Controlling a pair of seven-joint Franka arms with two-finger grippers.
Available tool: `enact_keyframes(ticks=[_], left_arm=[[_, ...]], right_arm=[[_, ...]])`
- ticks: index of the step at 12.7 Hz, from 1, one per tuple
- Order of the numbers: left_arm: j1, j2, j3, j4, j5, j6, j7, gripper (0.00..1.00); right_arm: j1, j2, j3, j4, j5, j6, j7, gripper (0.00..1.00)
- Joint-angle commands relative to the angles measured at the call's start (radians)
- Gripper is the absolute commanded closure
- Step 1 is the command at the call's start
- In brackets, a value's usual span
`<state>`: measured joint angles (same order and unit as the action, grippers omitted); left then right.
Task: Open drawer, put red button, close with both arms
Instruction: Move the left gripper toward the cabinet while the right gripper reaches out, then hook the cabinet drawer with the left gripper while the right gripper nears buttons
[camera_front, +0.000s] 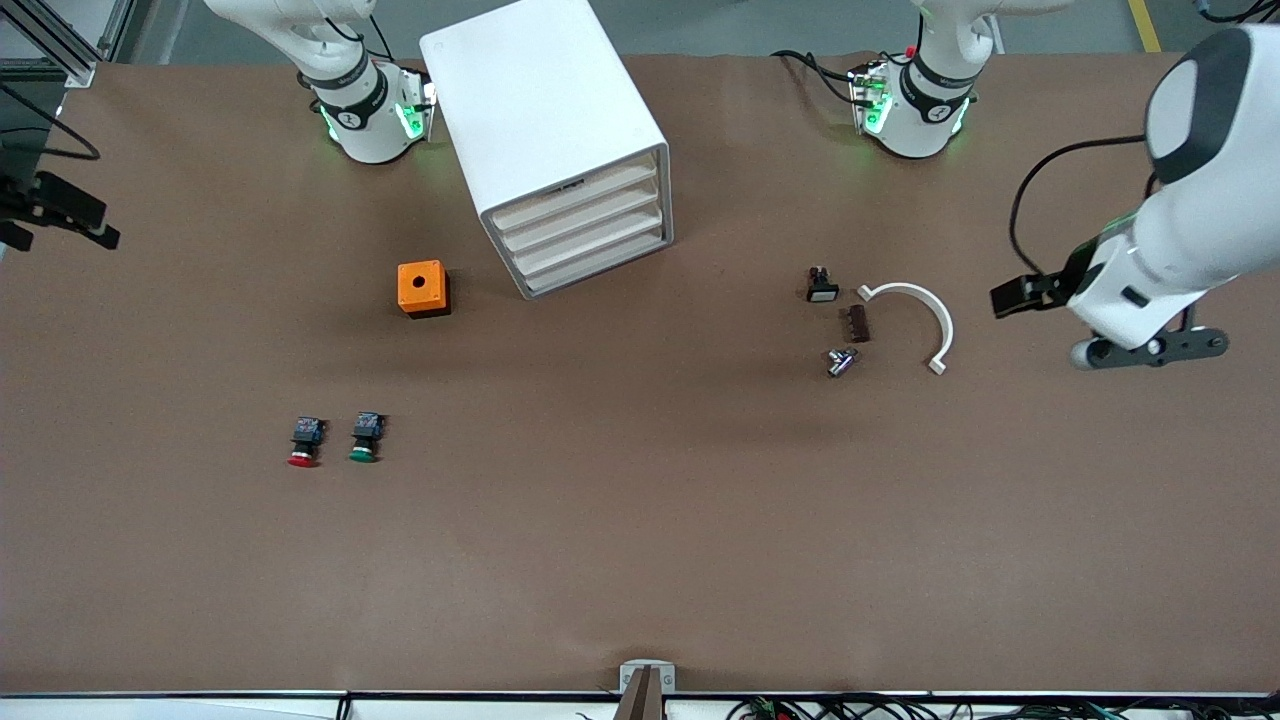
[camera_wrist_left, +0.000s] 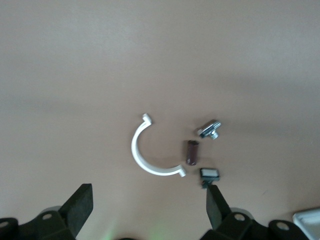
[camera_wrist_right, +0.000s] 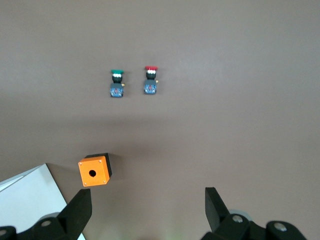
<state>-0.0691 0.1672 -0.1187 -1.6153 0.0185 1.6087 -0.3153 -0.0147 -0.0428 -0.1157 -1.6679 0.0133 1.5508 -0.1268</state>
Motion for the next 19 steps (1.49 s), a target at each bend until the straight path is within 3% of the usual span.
enact_keyframes(ticks=[1, 2, 4, 11, 12, 16, 19], left_arm=[[-0.061, 0.078, -0.007, 0.034, -0.014, 0.039, -0.164, 0.00], [-0.096, 0.103, -0.006, 0.034, -0.015, 0.063, -0.239, 0.00], [-0.187, 0.162, -0.007, 0.035, -0.023, 0.111, -0.484, 0.00], [-0.451, 0.334, -0.007, 0.060, -0.165, 0.160, -1.161, 0.00], [-0.477, 0.372, -0.007, 0.077, -0.242, 0.157, -1.285, 0.00], [-0.538, 0.454, -0.007, 0.086, -0.429, 0.160, -1.574, 0.00], [-0.543, 0.494, -0.007, 0.092, -0.651, 0.160, -1.646, 0.00]], right_arm=[[-0.022, 0.165, 0.013, 0.094, 0.002, 0.005, -0.011, 0.00], [-0.024, 0.229, 0.011, 0.111, -0.009, 0.026, -0.011, 0.00], [-0.045, 0.265, 0.011, 0.077, 0.004, 0.107, -0.013, 0.00], [0.018, 0.284, 0.013, -0.280, 0.007, 0.636, 0.115, 0.00], [0.024, 0.322, 0.014, -0.318, 0.007, 0.738, 0.116, 0.00], [0.045, 0.428, 0.015, -0.326, 0.007, 0.844, 0.223, 0.00], [0.050, 0.477, 0.016, -0.340, 0.008, 0.916, 0.253, 0.00]])
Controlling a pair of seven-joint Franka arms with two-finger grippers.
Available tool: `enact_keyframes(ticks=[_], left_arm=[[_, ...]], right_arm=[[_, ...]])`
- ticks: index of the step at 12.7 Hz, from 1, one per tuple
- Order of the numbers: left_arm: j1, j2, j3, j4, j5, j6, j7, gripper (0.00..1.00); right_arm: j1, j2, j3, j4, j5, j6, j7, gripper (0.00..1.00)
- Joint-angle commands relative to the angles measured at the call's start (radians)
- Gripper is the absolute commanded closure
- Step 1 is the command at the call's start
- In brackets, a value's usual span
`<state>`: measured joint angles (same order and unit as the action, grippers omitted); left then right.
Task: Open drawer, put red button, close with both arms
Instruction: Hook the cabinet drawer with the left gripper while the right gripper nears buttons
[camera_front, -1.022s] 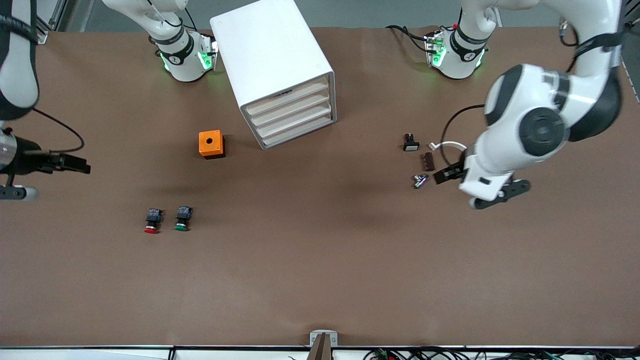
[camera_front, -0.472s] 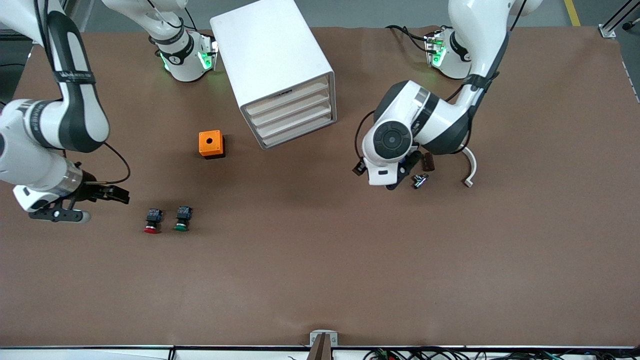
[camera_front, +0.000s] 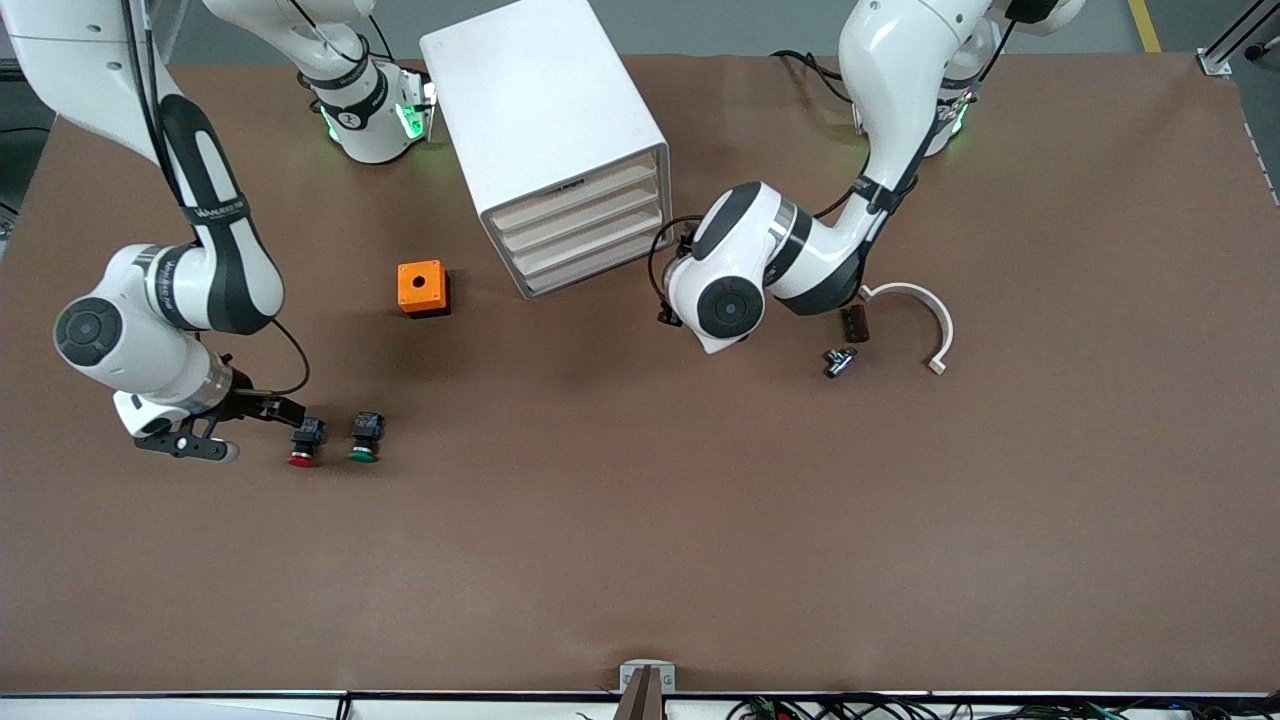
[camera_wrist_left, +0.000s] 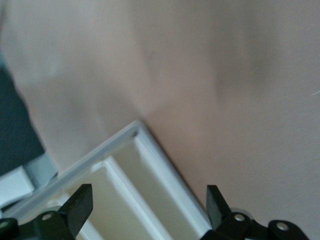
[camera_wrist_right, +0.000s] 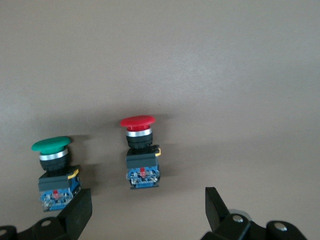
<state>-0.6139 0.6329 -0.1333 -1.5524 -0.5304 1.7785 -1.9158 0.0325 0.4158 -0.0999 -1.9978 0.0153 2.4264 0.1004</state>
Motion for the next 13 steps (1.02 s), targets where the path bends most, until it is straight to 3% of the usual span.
enact_keyframes(ticks=[1, 5, 10, 11, 13], left_arm=[[0.003, 0.033, 0.009, 0.029, -0.170, -0.010, -0.070, 0.00], [0.006, 0.097, 0.011, 0.041, -0.337, -0.010, -0.291, 0.00], [-0.006, 0.137, -0.003, 0.081, -0.405, -0.071, -0.446, 0.40], [-0.006, 0.137, -0.003, 0.083, -0.424, -0.095, -0.456, 0.40], [-0.010, 0.137, -0.008, 0.083, -0.445, -0.102, -0.463, 0.40]], right_arm=[[0.003, 0.035, 0.000, -0.024, 0.020, 0.089, 0.025, 0.00], [0.004, 0.089, 0.000, -0.039, 0.043, 0.160, 0.025, 0.00], [0.007, 0.121, 0.000, -0.039, 0.067, 0.187, 0.024, 0.00], [0.007, 0.121, 0.000, -0.039, 0.067, 0.187, 0.022, 0.00], [0.007, 0.121, 0.002, -0.039, 0.067, 0.183, 0.024, 0.43]])
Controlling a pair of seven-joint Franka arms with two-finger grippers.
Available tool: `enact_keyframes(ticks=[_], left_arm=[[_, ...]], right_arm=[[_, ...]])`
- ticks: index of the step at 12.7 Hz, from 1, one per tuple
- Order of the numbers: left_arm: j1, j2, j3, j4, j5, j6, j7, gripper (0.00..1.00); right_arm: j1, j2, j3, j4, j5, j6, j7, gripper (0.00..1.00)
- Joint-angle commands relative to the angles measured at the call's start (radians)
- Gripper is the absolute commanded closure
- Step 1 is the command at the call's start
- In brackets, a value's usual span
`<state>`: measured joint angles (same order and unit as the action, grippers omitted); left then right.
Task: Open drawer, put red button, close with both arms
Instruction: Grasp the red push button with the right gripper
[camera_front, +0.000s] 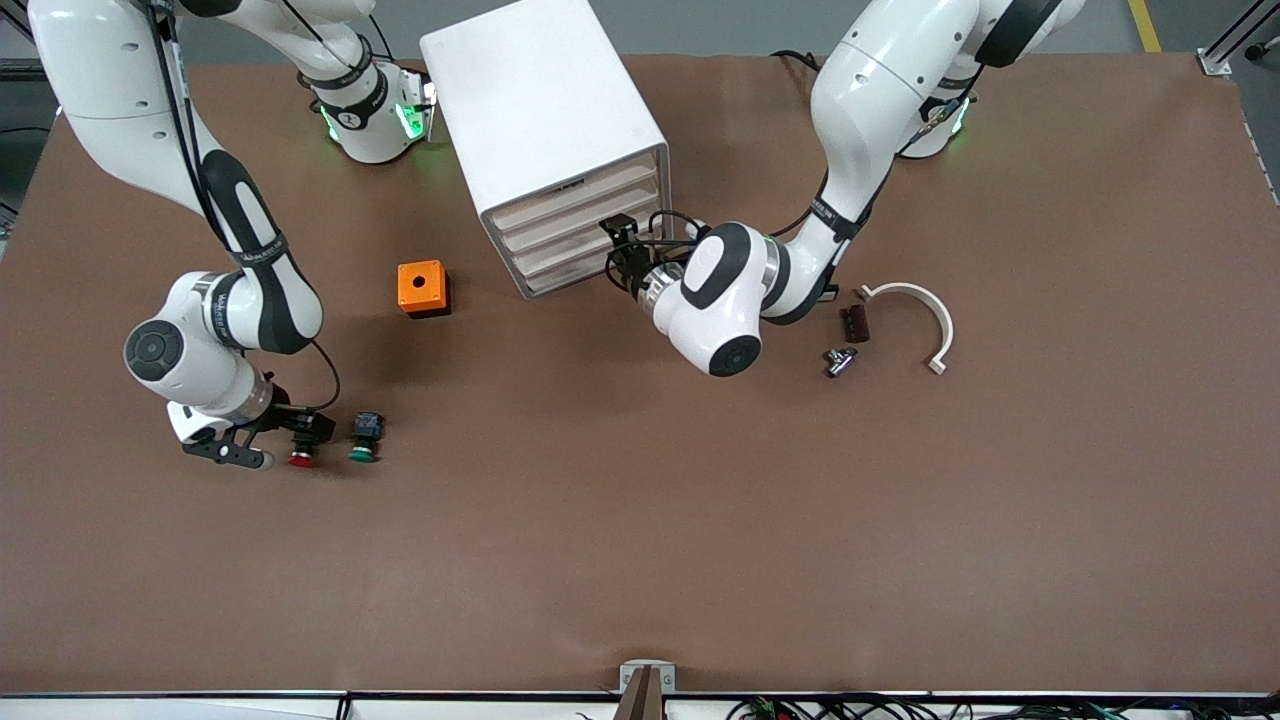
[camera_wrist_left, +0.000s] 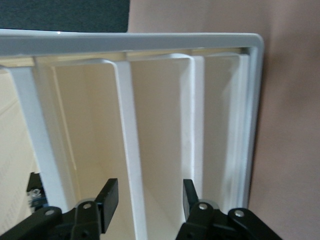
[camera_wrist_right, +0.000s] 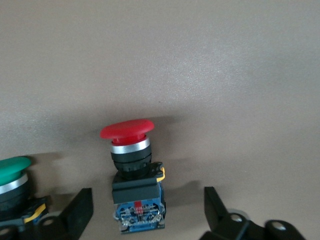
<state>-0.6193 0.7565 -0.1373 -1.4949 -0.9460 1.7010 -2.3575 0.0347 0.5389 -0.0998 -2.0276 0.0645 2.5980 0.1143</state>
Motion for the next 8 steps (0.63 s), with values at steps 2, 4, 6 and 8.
enact_keyframes(ticks=[2, 4, 6, 8], left_arm=[[-0.022, 0.023, -0.007, 0.025, -0.030, -0.026, -0.020, 0.40], [-0.031, 0.040, -0.018, 0.025, -0.030, -0.026, -0.020, 0.44], [-0.033, 0.049, -0.027, 0.025, -0.031, -0.026, -0.020, 0.53], [-0.033, 0.049, -0.031, 0.025, -0.030, -0.026, -0.020, 0.75]], right_arm=[[0.005, -0.002, 0.005, -0.008, 0.018, 0.010, 0.010, 0.93], [0.005, -0.002, 0.005, -0.008, 0.018, 0.005, 0.011, 1.00], [0.004, -0.013, 0.005, -0.006, 0.018, -0.009, 0.007, 1.00], [0.005, -0.052, 0.008, 0.006, 0.030, -0.094, 0.030, 1.00]])
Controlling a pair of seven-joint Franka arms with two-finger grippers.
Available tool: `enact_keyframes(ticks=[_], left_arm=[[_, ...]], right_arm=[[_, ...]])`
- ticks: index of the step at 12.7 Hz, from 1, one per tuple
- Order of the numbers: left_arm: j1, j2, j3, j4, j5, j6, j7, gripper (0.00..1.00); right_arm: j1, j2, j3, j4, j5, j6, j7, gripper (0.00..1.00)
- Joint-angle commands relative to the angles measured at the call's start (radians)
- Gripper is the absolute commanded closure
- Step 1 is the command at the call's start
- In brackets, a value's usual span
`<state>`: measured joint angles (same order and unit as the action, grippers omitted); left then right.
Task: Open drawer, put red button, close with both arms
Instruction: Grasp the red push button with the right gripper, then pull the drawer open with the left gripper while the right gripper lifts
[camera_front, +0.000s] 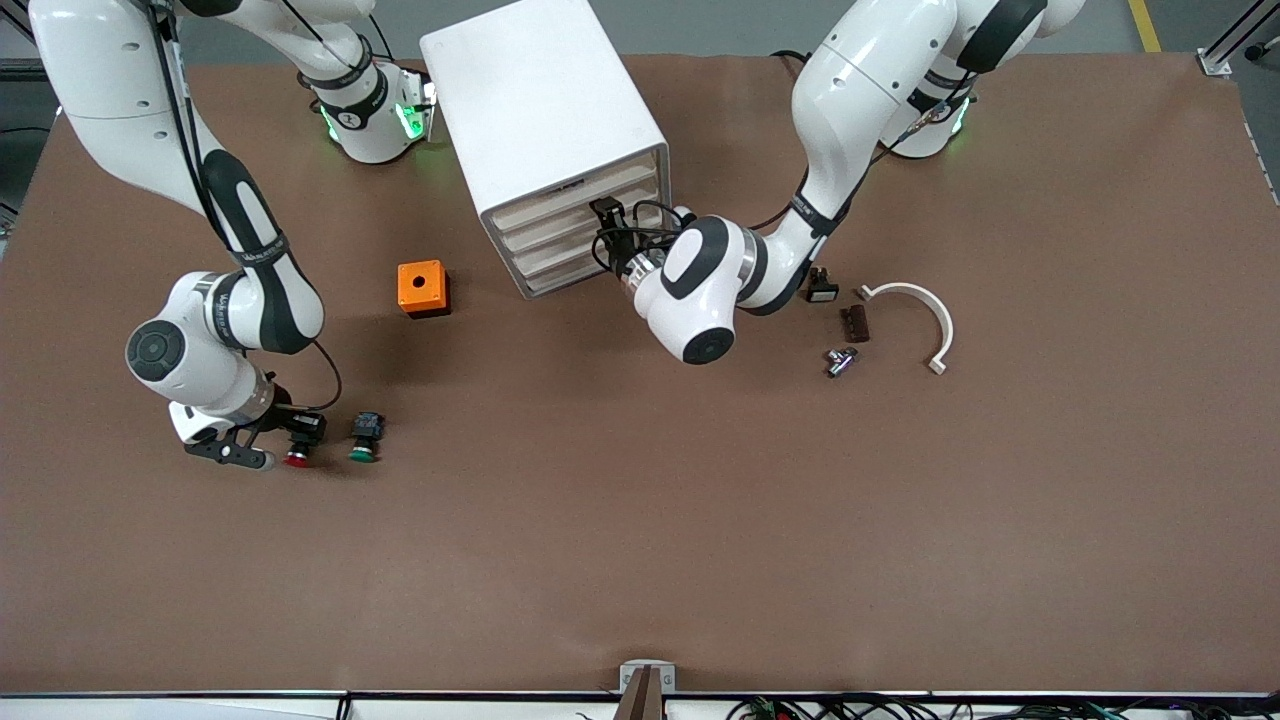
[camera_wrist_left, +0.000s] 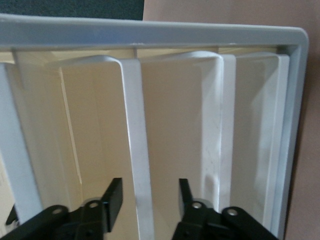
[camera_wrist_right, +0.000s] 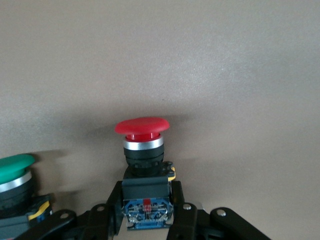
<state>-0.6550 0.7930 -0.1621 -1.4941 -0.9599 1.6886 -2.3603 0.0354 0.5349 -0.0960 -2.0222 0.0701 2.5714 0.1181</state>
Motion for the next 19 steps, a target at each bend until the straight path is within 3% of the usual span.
enact_keyframes(ticks=[1, 2, 6, 10, 15, 17, 18, 19], left_arm=[[0.005, 0.012, -0.005, 0.025, -0.011, -0.013, -0.017, 0.89], [0.008, 0.012, -0.005, 0.025, -0.008, -0.013, -0.016, 1.00], [0.037, 0.011, 0.019, 0.061, 0.012, -0.052, -0.017, 1.00], [0.118, 0.012, 0.044, 0.109, 0.030, -0.055, 0.019, 1.00], [0.172, 0.022, 0.061, 0.147, 0.029, -0.041, 0.133, 1.00], [0.183, 0.022, 0.061, 0.147, 0.029, -0.041, 0.160, 1.00], [0.183, 0.022, 0.059, 0.147, 0.027, -0.041, 0.176, 0.83], [0.181, 0.022, 0.059, 0.149, 0.024, -0.040, 0.197, 0.75]], right_arm=[[0.012, -0.079, 0.008, 0.010, 0.034, -0.106, 0.069, 1.00], [0.027, -0.111, 0.010, 0.026, 0.034, -0.170, 0.124, 1.00], [0.073, -0.222, 0.010, 0.135, 0.036, -0.445, 0.274, 1.00], [0.106, -0.308, 0.010, 0.200, 0.048, -0.609, 0.380, 1.00], [0.201, -0.372, 0.010, 0.226, 0.050, -0.695, 0.575, 1.00], [0.285, -0.383, 0.010, 0.244, 0.048, -0.715, 0.719, 1.00], [0.337, -0.383, 0.010, 0.256, 0.048, -0.723, 0.809, 1.00], [0.395, -0.382, 0.009, 0.266, 0.048, -0.723, 0.901, 1.00]])
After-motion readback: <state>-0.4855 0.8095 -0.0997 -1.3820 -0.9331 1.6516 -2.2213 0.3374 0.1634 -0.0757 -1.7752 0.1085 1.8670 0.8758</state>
